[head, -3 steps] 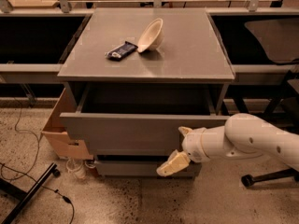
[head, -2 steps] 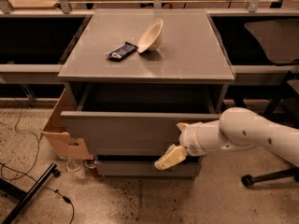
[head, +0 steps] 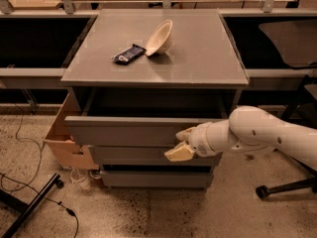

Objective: Close top drawer

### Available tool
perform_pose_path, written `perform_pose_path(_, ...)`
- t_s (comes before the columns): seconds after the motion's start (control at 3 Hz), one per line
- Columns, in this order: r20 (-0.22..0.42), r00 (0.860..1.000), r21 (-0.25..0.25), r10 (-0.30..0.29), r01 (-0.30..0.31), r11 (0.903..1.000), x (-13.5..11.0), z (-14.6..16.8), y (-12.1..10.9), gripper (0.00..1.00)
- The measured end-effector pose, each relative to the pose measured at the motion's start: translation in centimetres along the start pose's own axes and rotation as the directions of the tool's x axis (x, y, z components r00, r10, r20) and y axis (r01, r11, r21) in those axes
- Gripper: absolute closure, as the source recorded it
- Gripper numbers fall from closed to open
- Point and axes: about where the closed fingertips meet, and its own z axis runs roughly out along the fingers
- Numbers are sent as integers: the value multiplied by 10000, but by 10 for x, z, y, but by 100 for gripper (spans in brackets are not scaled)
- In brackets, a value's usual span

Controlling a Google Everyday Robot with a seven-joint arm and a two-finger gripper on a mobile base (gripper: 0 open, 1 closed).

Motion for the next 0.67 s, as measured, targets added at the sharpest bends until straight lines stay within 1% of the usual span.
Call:
perform_pose_path(0.33,-76,9999,352,-122,125,9993,-15,3,-24,65)
perform_pose_path(0.67,-227,9996,624,-177,191,9979,-26,7,-43,63)
